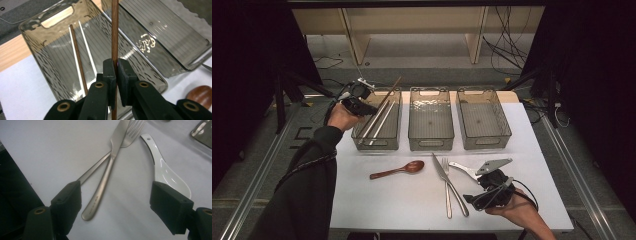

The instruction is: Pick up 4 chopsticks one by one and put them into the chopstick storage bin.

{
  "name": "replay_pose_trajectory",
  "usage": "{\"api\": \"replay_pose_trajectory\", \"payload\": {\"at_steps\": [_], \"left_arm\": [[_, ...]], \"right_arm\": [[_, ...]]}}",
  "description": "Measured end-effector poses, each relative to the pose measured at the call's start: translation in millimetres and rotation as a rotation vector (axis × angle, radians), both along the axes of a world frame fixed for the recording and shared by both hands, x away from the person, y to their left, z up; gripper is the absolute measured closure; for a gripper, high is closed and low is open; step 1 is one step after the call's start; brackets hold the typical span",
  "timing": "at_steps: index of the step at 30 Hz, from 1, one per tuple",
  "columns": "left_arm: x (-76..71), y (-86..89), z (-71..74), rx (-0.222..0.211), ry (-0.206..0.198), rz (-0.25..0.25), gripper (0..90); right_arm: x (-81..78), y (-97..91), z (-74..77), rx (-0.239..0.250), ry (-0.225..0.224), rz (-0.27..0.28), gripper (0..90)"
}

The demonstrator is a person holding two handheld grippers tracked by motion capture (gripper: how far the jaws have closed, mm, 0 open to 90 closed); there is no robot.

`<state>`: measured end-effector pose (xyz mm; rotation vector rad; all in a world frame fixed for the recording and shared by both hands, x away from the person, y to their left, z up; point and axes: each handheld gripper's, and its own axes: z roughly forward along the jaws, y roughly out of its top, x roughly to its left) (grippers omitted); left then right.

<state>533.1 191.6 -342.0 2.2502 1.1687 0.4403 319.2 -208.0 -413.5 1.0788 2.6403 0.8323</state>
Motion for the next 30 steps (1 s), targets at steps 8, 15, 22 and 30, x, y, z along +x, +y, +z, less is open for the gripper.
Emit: {"api": "replay_pose_trajectory", "payload": {"at_steps": [8,15,22,30], "left_arm": [[11.4,6.6,-10.9,-0.006,0.023,0.034,84.6],[24.6,9.7,-21.8,-0.026,0.033,0.069,84.6],[28.9,7.8,-22.6,-0.005,0.024,0.066,84.6],[31.1,8.1,-29.7,0.013,0.029,0.076,84.4]], "right_arm": [[0.1,0.5,-0.7,0.002,-0.003,0.006,26.3],[0.3,-0.1,-0.3,0.004,-0.001,0.003,26.3],[0.4,-1.4,1.0,0.008,-0.008,0.004,26.4],[0.1,-1.5,1.7,0.010,-0.010,0.002,26.3]]}}
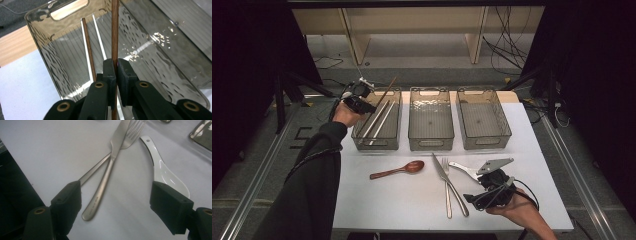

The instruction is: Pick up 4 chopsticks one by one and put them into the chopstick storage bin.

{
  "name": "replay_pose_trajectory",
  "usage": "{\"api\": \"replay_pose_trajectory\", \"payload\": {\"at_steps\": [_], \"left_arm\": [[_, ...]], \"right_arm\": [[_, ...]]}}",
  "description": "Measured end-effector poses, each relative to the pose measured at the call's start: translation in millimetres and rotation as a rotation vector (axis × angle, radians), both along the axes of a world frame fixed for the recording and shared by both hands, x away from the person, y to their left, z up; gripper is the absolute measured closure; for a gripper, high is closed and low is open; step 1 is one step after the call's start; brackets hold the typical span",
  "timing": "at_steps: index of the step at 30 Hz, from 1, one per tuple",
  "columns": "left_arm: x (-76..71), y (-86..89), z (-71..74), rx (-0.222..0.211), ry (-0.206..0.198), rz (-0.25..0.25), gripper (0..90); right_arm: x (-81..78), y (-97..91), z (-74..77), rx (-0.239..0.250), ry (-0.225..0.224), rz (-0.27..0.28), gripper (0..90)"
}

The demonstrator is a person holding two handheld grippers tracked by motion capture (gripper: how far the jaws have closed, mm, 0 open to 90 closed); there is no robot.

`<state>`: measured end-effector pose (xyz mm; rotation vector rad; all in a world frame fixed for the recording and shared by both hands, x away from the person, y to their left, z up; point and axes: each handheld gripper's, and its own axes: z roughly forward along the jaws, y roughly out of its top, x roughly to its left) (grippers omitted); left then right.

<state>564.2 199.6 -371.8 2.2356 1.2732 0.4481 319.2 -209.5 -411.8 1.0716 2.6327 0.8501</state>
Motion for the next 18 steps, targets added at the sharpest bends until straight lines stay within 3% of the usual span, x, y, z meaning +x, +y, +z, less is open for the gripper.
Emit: {"api": "replay_pose_trajectory", "payload": {"at_steps": [10,16,18], "left_arm": [[-0.3,0.8,-4.3,-0.007,-0.010,0.022,82.3],[-5.5,2.0,0.5,-0.011,-0.001,0.027,62.7],[-9.4,1.4,4.8,-0.024,-0.015,0.027,56.7]], "right_arm": [[0.1,0.0,-0.2,-0.001,0.000,0.001,26.3],[0.2,0.4,-0.6,-0.003,0.002,0.005,26.4],[-0.2,0.5,-0.5,-0.003,0.000,0.004,26.3]]}}
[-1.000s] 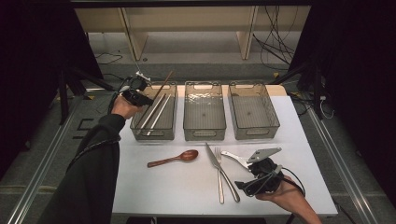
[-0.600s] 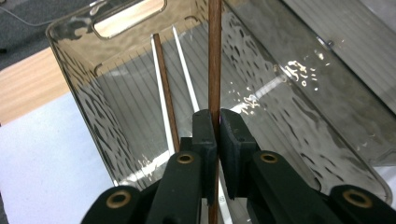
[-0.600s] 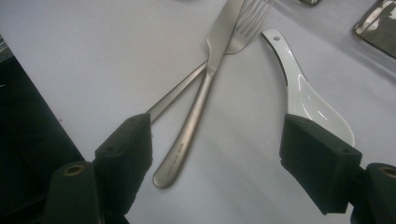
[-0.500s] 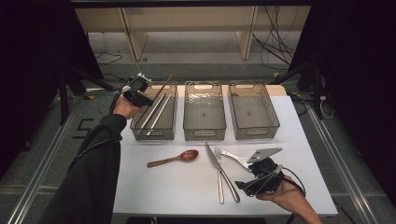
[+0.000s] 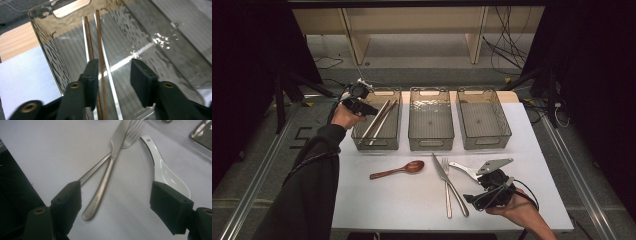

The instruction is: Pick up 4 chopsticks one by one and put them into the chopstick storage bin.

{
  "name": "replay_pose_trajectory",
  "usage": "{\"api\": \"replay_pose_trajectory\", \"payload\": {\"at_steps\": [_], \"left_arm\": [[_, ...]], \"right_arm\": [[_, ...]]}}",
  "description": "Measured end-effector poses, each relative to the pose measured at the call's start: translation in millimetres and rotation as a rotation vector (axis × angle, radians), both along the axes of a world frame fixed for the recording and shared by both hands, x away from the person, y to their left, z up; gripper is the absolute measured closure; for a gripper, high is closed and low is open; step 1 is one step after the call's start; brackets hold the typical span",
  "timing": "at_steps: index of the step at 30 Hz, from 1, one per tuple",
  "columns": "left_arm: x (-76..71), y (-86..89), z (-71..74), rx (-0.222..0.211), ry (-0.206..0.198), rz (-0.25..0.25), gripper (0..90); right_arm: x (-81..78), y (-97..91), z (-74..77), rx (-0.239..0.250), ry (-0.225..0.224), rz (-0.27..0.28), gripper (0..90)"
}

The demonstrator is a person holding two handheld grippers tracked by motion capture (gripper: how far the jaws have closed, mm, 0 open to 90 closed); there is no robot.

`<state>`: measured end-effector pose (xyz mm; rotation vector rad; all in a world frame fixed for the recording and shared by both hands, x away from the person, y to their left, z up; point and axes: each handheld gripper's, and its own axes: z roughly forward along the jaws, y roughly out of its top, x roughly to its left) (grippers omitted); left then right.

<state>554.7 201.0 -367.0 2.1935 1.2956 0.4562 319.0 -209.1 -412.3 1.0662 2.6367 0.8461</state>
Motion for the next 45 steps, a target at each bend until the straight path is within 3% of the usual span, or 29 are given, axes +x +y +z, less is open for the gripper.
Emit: {"api": "replay_pose_trajectory", "payload": {"at_steps": [6,11,14,20,27,33,45], "left_arm": [[-20.0,-0.6,14.5,-0.067,0.011,-0.046,42.3],[-47.3,-5.1,20.1,-0.102,-0.003,-0.110,36.1],[-64.7,-5.4,20.5,-0.148,-0.009,-0.145,33.7],[-97.1,-15.2,14.3,-0.137,-0.023,-0.240,29.4],[-121.0,-25.1,-1.4,-0.068,-0.005,-0.320,26.3],[-132.2,-33.5,-14.5,-0.059,0.011,-0.355,24.1],[-139.9,-48.9,-29.8,-0.033,0.049,-0.401,18.1]], "right_arm": [[0.1,-0.2,0.1,0.000,-0.001,-0.005,26.4],[-0.5,0.3,1.1,0.001,-0.004,-0.005,26.3],[-0.5,-0.6,2.0,0.004,-0.006,-0.007,26.3],[0.0,-1.5,1.6,0.003,-0.006,-0.009,26.3],[-0.4,-0.1,0.7,-0.002,-0.005,-0.004,26.3],[-0.4,-0.1,0.7,-0.003,-0.005,-0.005,26.3],[0.0,-1.1,0.3,-0.004,-0.008,-0.003,26.3]]}}
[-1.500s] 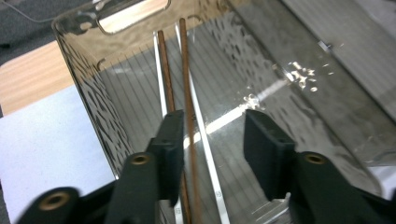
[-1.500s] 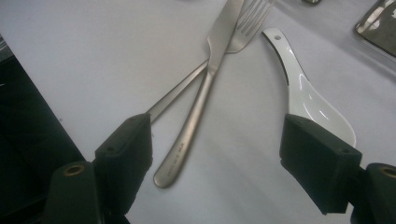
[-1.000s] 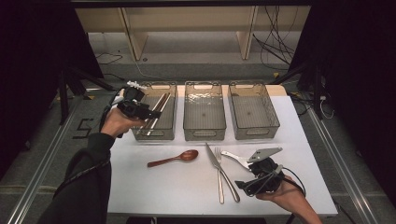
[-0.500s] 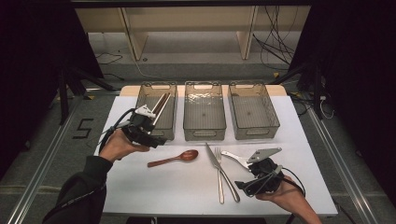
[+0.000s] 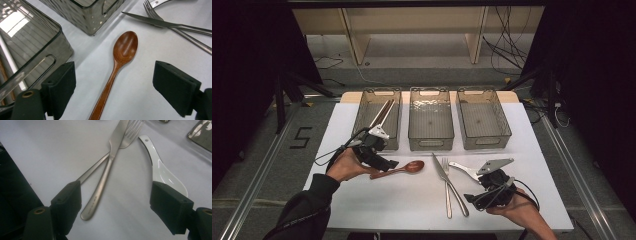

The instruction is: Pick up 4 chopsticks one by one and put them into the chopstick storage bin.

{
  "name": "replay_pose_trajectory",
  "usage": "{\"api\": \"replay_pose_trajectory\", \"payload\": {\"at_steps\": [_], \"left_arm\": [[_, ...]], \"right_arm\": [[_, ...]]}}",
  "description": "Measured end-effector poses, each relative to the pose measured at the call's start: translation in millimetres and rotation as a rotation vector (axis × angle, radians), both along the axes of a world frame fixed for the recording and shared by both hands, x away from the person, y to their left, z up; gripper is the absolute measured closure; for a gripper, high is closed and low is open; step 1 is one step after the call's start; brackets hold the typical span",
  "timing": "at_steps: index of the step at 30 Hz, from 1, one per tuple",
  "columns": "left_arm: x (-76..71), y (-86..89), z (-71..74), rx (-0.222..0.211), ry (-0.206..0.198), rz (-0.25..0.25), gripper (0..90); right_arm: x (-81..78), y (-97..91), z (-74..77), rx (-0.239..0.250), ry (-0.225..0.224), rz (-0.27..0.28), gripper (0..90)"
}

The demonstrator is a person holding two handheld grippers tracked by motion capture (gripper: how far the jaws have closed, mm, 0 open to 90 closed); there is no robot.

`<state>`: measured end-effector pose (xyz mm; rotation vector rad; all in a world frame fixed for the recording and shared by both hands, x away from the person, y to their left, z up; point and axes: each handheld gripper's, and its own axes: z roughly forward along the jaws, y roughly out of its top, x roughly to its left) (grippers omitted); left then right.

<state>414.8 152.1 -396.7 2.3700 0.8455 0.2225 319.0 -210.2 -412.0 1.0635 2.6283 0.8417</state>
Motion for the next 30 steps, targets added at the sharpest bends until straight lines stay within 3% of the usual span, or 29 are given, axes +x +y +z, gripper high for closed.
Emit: {"api": "replay_pose_trajectory", "payload": {"at_steps": [22,30], "left_arm": [[-7.9,-15.6,-19.0,0.095,0.031,-0.062,16.8],[-3.1,-22.5,-35.8,0.177,0.057,-0.095,18.6]], "right_arm": [[0.4,-1.8,-1.1,0.003,0.005,-0.008,26.3],[-0.5,-3.4,-1.7,0.003,0.013,-0.015,26.3]]}}
